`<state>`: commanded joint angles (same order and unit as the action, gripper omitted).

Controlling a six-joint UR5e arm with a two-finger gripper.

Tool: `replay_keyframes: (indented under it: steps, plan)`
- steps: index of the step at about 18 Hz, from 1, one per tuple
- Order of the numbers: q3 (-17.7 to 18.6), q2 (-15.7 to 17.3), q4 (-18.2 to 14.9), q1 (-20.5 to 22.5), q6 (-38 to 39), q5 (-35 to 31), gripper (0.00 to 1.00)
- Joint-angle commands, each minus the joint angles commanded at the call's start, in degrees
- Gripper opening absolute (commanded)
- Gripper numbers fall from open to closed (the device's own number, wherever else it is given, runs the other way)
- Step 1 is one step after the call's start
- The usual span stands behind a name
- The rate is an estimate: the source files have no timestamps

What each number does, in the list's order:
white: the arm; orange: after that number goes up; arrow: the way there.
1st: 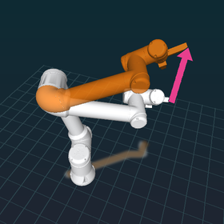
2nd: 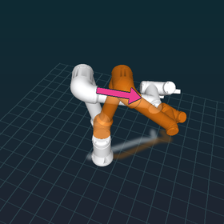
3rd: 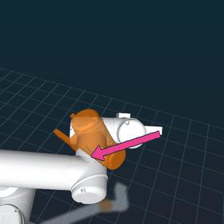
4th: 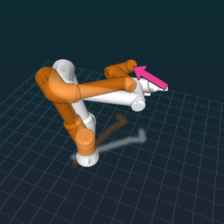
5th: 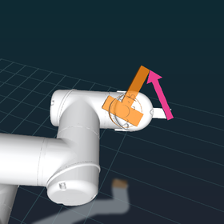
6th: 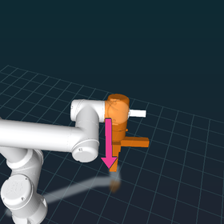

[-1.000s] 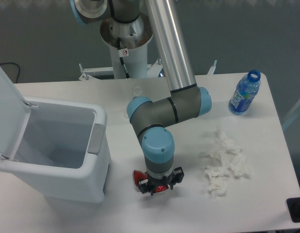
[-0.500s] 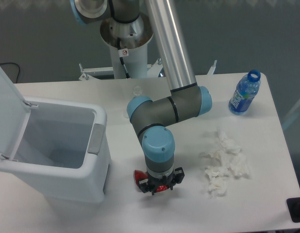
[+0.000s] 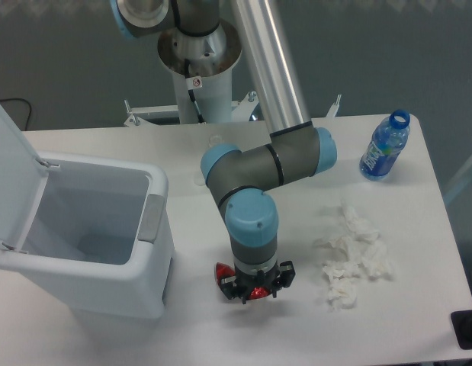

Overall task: Pick up the cans
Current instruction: 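Lift the gripped red can up off the table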

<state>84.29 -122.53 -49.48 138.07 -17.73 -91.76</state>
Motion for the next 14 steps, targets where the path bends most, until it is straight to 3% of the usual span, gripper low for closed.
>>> replay_keyframes:
  steps: [4,14]
  plan:
    - [-0.3,4.2,0.0,1.6,-13.2,0.4,0.60]
    - [-0.2,10.5,-0.6,1.1,-39.1,0.4,0.60]
